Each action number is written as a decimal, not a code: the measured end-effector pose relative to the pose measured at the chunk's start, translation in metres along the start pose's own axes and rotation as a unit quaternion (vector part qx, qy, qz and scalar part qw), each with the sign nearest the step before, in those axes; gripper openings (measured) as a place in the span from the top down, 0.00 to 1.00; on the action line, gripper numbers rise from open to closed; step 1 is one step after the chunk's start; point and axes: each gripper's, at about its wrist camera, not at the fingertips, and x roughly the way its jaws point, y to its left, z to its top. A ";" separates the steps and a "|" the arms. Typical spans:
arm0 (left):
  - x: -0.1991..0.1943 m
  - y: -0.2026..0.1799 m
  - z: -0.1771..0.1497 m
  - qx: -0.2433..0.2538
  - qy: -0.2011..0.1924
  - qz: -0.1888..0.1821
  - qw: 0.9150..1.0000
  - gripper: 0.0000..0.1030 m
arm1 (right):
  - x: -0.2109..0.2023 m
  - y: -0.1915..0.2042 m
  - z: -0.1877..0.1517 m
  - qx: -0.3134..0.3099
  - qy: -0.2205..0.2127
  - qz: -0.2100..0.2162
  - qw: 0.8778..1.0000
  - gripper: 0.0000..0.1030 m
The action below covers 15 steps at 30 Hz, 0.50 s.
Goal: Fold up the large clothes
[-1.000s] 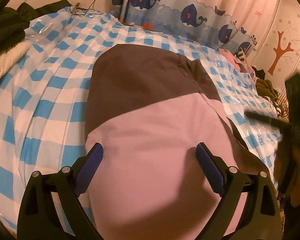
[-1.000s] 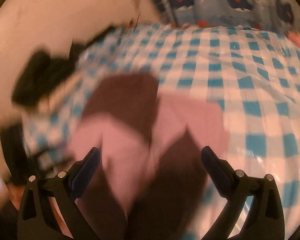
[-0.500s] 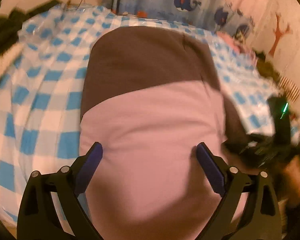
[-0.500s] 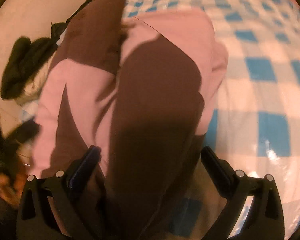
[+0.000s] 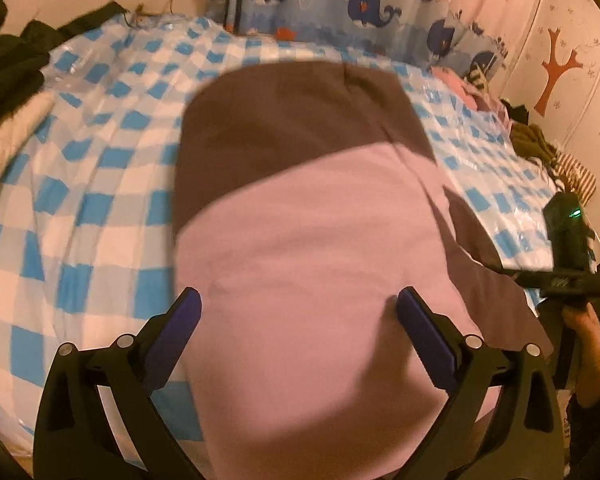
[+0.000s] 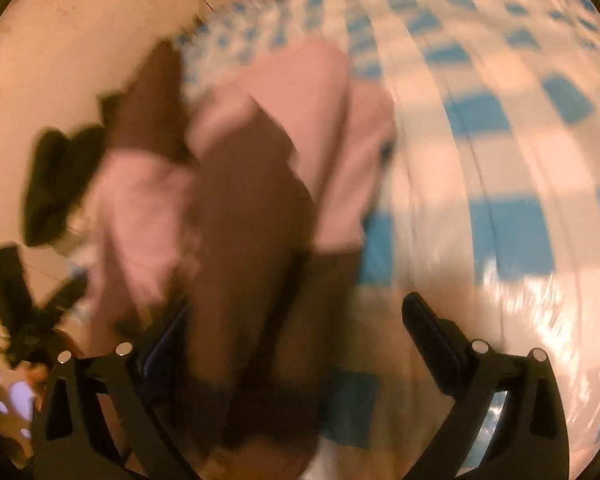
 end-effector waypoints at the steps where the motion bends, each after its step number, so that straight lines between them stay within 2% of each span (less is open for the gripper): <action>1: -0.005 0.006 0.004 -0.006 -0.007 0.000 1.000 0.09 | -0.009 0.000 0.010 0.005 -0.013 0.005 1.000 0.06; 3: -0.010 0.029 0.014 -0.038 -0.016 -0.006 0.999 0.09 | -0.012 -0.002 0.033 0.025 -0.018 0.021 0.999 0.06; 5: -0.007 0.059 0.020 -0.091 -0.013 -0.028 0.995 0.09 | -0.004 -0.005 0.046 0.045 -0.004 0.033 0.998 0.06; 8: 0.016 0.106 0.024 -0.170 0.008 -0.053 0.984 0.09 | 0.015 -0.020 0.057 0.080 0.017 0.032 0.996 0.06; 11: 0.047 0.137 0.019 -0.233 0.038 -0.109 0.966 0.09 | 0.040 -0.041 0.060 0.147 0.030 0.084 0.985 0.06; 13: 0.068 0.144 0.016 -0.252 0.056 -0.150 0.954 0.09 | 0.056 -0.049 0.063 0.177 0.029 0.117 0.977 0.06; 15: 0.082 0.140 0.011 -0.264 0.062 -0.172 0.947 0.08 | 0.069 -0.049 0.065 0.189 0.024 0.147 0.971 0.05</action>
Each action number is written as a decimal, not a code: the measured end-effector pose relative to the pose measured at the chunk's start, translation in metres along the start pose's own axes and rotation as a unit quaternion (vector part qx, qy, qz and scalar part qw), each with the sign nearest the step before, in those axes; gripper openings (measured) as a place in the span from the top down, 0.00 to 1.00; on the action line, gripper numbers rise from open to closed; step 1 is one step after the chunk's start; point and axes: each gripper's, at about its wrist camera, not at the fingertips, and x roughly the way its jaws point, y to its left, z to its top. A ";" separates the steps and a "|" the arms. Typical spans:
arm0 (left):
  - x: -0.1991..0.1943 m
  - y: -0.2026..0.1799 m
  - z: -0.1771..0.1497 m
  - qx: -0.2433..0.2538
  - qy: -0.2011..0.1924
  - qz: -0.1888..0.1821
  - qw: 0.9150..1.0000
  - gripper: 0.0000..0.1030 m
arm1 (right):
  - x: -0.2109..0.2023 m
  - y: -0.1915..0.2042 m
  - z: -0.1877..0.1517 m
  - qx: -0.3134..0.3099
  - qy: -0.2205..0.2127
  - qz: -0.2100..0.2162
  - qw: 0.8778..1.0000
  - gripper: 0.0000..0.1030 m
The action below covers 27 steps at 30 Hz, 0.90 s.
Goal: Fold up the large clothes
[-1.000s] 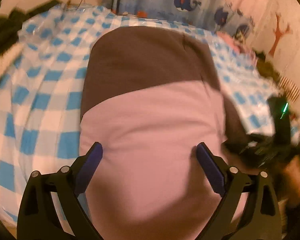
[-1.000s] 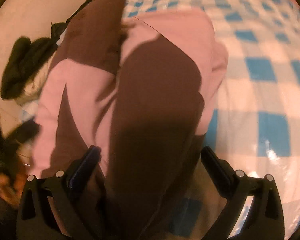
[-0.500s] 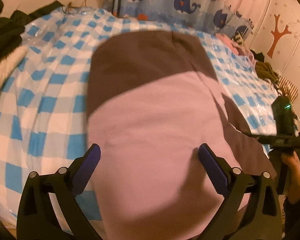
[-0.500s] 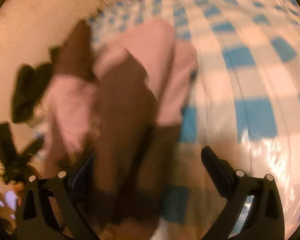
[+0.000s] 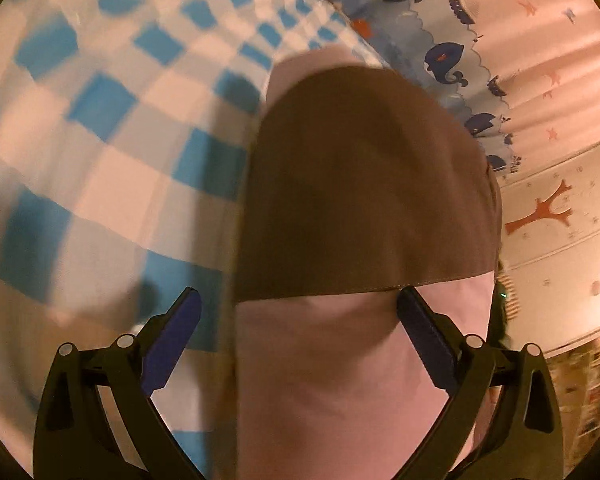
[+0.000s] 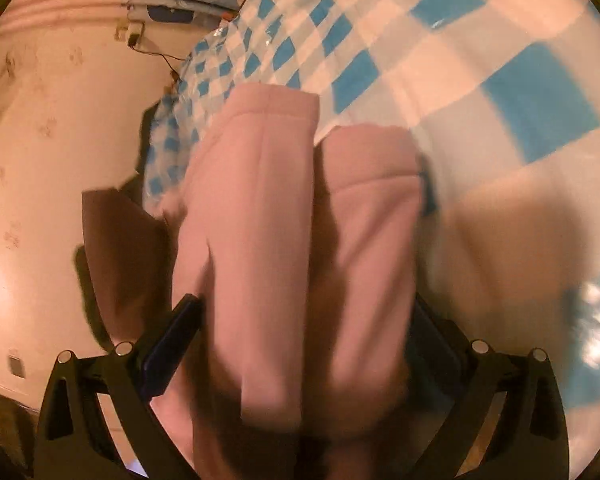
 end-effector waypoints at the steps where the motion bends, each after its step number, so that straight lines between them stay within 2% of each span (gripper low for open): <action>1: 0.006 -0.003 -0.003 0.003 0.004 -0.012 1.000 0.08 | 0.009 0.001 0.005 0.002 0.003 0.019 1.000 0.05; 3: 0.014 -0.016 -0.012 0.024 0.010 -0.014 1.000 0.08 | 0.021 0.014 0.017 -0.022 0.006 0.037 0.999 0.05; 6: 0.022 -0.046 -0.030 0.076 0.011 0.033 0.996 0.07 | 0.022 0.039 0.035 -0.060 0.009 0.053 0.997 0.05; 7: 0.023 -0.047 -0.030 0.073 0.015 0.031 0.997 0.07 | 0.022 0.046 0.043 -0.072 0.017 0.030 0.997 0.05; 9: 0.021 -0.049 -0.029 0.078 0.014 0.034 0.996 0.07 | 0.017 0.054 0.051 -0.088 0.020 -0.052 0.995 0.05; 10: 0.019 -0.054 -0.029 0.088 0.009 0.042 0.995 0.07 | 0.001 0.061 0.054 -0.102 -0.011 -0.085 0.991 0.05; 11: 0.019 -0.057 -0.029 0.095 0.006 0.048 0.994 0.07 | -0.013 0.068 0.054 -0.115 -0.044 -0.094 0.988 0.05; 12: 0.018 -0.061 -0.028 0.101 0.003 0.055 0.993 0.07 | -0.029 0.083 0.050 -0.144 -0.085 -0.096 0.981 0.05; 13: 0.021 -0.065 -0.027 0.107 0.003 0.060 0.992 0.07 | -0.040 0.099 0.043 -0.179 -0.109 -0.078 0.975 0.05; 14: 0.023 -0.067 -0.025 0.108 0.004 0.063 0.992 0.07 | -0.044 0.112 0.036 -0.209 -0.112 -0.061 0.969 0.05; 15: 0.026 -0.069 -0.024 0.105 0.005 0.065 0.992 0.07 | -0.042 0.129 0.028 -0.247 -0.104 -0.054 0.962 0.05; 16: 0.028 -0.072 -0.023 0.103 0.004 0.067 0.992 0.07 | -0.031 0.154 0.017 -0.303 -0.086 -0.065 0.947 0.05; 18: 0.026 -0.077 -0.021 0.104 0.001 0.072 0.992 0.07 | -0.006 0.169 0.008 -0.337 -0.061 -0.115 0.933 0.05; 20: 0.018 -0.082 -0.019 0.105 -0.008 0.079 0.991 0.07 | 0.031 0.153 0.011 -0.310 -0.028 -0.181 0.933 0.05; 22: 0.005 -0.085 -0.022 0.118 -0.030 0.083 0.989 0.07 | 0.048 0.123 0.008 -0.289 -0.031 -0.199 0.936 0.05; 23: 0.004 -0.088 -0.022 0.125 -0.033 0.089 0.988 0.07 | 0.048 0.103 0.005 -0.270 -0.050 -0.189 0.943 0.05; 24: 0.007 -0.089 -0.023 0.129 -0.029 0.091 0.987 0.07 | 0.040 0.079 0.002 -0.228 -0.071 -0.153 0.959 0.05; 25: 0.014 -0.088 -0.023 0.128 -0.020 0.087 0.988 0.07 | 0.027 0.058 -0.007 -0.198 -0.084 -0.132 0.968 0.05; 27: 0.021 -0.081 -0.023 0.125 -0.002 0.079 0.989 0.06 | 0.018 0.043 -0.022 -0.189 -0.105 -0.130 0.968 0.06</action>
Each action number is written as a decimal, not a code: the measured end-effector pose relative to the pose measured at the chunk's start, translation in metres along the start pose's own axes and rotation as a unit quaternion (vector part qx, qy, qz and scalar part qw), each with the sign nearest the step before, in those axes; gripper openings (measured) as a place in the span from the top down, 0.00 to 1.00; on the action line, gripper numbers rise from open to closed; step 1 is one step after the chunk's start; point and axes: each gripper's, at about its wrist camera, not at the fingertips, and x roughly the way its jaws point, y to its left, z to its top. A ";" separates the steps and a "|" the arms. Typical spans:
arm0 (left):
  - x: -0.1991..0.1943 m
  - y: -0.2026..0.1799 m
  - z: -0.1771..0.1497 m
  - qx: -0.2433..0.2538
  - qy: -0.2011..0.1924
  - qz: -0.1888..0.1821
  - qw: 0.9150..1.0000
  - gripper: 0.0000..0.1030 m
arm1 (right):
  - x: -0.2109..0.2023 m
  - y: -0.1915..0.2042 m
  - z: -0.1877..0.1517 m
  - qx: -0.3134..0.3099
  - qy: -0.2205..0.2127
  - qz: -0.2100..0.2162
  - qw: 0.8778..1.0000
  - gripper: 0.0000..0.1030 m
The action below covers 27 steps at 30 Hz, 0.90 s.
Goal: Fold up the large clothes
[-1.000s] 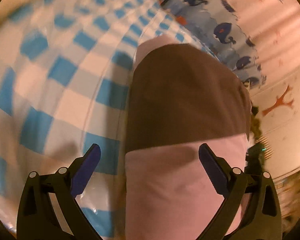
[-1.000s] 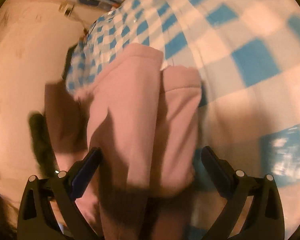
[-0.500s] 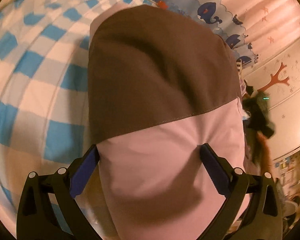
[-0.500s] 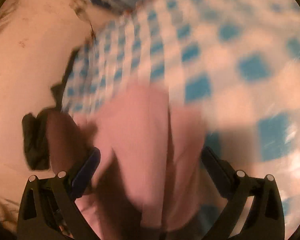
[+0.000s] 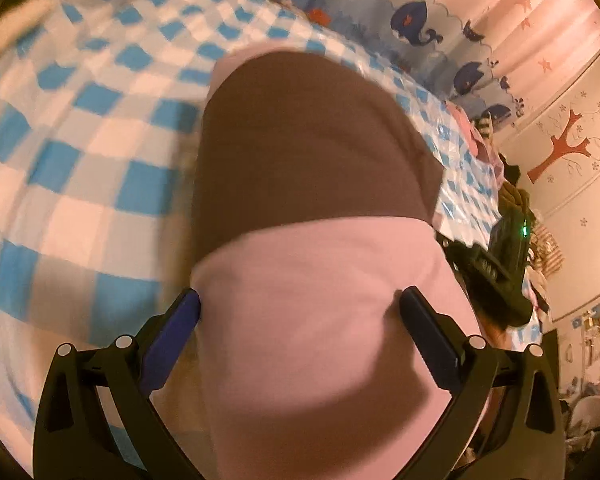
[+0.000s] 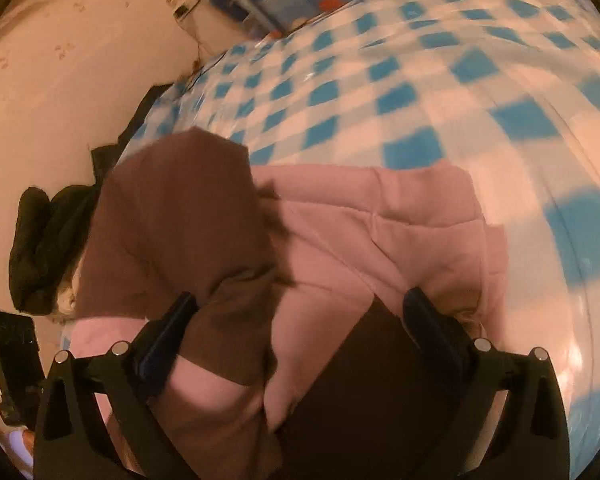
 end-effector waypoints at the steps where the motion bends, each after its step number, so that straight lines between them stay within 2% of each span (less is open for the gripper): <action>1: 0.000 0.002 -0.002 0.002 0.001 0.001 1.000 0.06 | -0.003 0.001 0.000 -0.003 0.008 0.002 1.000 0.06; 4: -0.016 -0.002 -0.001 0.005 -0.012 0.008 1.000 0.07 | -0.023 0.009 0.016 -0.007 0.028 0.013 0.999 0.06; 6: -0.019 -0.007 -0.004 0.027 -0.012 0.024 0.999 0.07 | -0.060 0.030 0.021 -0.045 -0.005 0.027 0.999 0.06; 8: -0.017 -0.005 -0.007 0.026 -0.009 0.026 0.999 0.06 | -0.081 0.043 0.011 -0.076 -0.012 0.031 0.997 0.06; 10: -0.011 0.004 -0.010 0.005 -0.006 0.007 1.000 0.06 | -0.080 0.046 -0.010 -0.096 0.026 -0.003 0.995 0.06; 11: -0.008 0.005 -0.012 0.003 -0.009 0.008 1.000 0.06 | -0.057 0.044 -0.027 -0.123 0.077 -0.054 0.988 0.06; 12: -0.003 0.005 -0.015 0.007 -0.009 0.012 1.000 0.06 | -0.041 0.038 -0.038 -0.133 0.084 -0.066 0.985 0.06; 14: 0.001 0.001 -0.018 0.014 -0.008 0.025 1.000 0.06 | -0.031 0.026 -0.042 -0.106 0.086 -0.049 0.989 0.06; 17: -0.012 0.000 -0.015 0.002 -0.002 0.023 1.000 0.06 | -0.044 0.021 -0.031 -0.069 0.088 -0.015 0.994 0.06; 19: -0.030 0.000 -0.016 0.012 -0.015 0.024 1.000 0.06 | -0.070 0.009 -0.028 -0.023 0.071 0.035 0.997 0.06; 21: -0.041 0.005 -0.018 0.010 -0.019 0.020 1.000 0.06 | -0.092 -0.010 -0.035 0.033 0.067 0.077 0.994 0.06; 25: -0.041 0.031 -0.030 -0.015 -0.002 0.023 1.000 0.06 | -0.099 -0.032 -0.054 0.073 0.098 0.101 0.987 0.06; 27: -0.046 0.032 -0.039 -0.018 -0.014 0.027 0.999 0.06 | -0.091 -0.036 -0.067 0.055 0.121 0.047 0.990 0.06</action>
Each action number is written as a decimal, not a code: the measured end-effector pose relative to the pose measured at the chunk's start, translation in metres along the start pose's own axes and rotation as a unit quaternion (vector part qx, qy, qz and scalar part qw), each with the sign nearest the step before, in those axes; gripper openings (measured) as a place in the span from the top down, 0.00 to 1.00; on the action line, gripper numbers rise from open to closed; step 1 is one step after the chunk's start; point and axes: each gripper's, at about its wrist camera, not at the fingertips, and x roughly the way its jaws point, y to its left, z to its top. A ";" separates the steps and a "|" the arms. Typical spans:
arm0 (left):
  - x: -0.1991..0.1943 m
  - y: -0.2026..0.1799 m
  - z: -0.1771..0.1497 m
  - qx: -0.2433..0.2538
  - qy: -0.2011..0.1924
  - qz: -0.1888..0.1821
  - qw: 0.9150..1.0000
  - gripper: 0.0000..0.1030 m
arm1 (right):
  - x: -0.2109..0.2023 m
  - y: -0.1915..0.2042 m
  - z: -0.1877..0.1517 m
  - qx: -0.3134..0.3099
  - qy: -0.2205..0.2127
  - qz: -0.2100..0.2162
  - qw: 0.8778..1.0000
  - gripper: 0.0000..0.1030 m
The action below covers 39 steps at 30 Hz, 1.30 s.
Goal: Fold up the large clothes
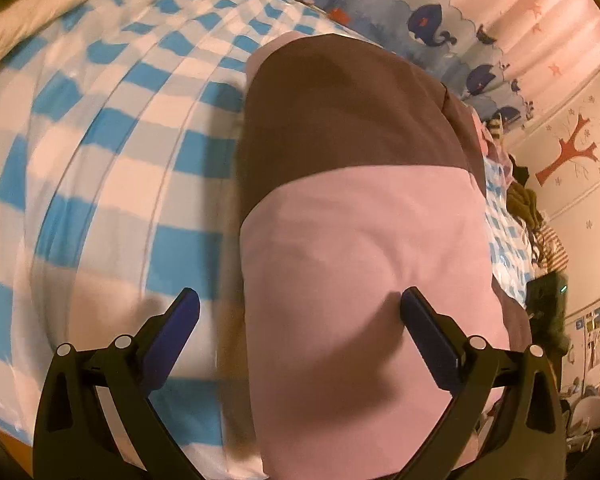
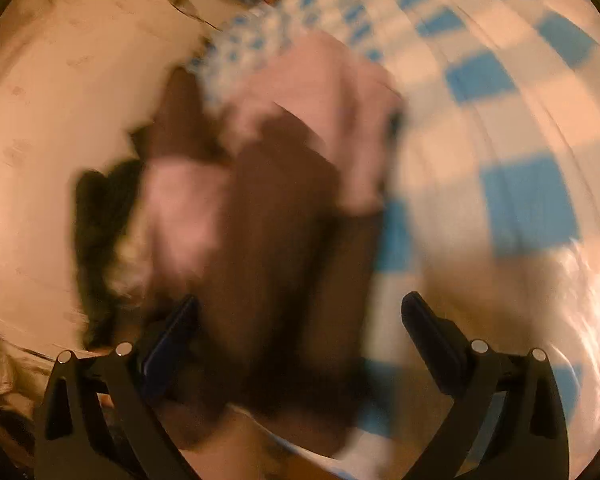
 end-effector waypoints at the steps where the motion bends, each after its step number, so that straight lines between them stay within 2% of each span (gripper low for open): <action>1: -0.005 -0.004 -0.004 0.009 -0.011 0.010 1.000 0.06 | 0.001 0.000 -0.003 -0.005 0.000 -0.009 1.000 0.06; 4: -0.022 -0.029 -0.019 0.055 -0.044 0.052 0.996 0.06 | -0.027 0.022 -0.014 -0.038 -0.083 -0.033 0.995 0.06; 6: -0.031 -0.048 -0.030 0.087 -0.062 0.087 0.991 0.06 | -0.053 0.061 -0.026 -0.096 -0.151 -0.030 0.983 0.06; 9: -0.039 -0.078 -0.045 0.129 -0.074 0.128 0.981 0.06 | -0.062 0.105 -0.039 -0.175 -0.180 -0.041 0.967 0.06; 10: -0.042 -0.086 -0.049 0.138 -0.078 0.137 0.978 0.06 | -0.053 0.117 -0.041 -0.192 -0.167 -0.067 0.965 0.06; 12: -0.051 -0.104 -0.060 0.155 -0.090 0.157 0.971 0.06 | -0.014 0.115 -0.040 -0.193 -0.095 -0.131 0.968 0.06; 13: -0.055 -0.110 -0.063 0.158 -0.094 0.165 0.969 0.06 | -0.001 0.107 -0.042 -0.184 -0.071 -0.142 0.970 0.06; 15: -0.066 -0.122 -0.072 0.162 -0.102 0.178 0.965 0.06 | 0.017 0.075 -0.043 -0.133 -0.039 -0.114 0.984 0.06; 17: -0.076 -0.129 -0.080 0.162 -0.111 0.184 0.963 0.06 | 0.012 0.063 -0.045 -0.105 -0.042 -0.092 0.989 0.06; 23: -0.102 -0.153 -0.101 0.189 -0.133 0.201 0.952 0.06 | 0.000 0.073 -0.053 -0.114 -0.055 -0.108 0.986 0.06; 35: -0.137 -0.165 -0.112 0.199 -0.161 0.200 0.946 0.06 | 0.003 0.063 -0.064 -0.095 -0.059 -0.102 0.989 0.06; 39: -0.143 -0.170 -0.117 0.205 -0.166 0.206 0.942 0.06 | 0.000 0.067 -0.067 -0.103 -0.066 -0.114 0.986 0.06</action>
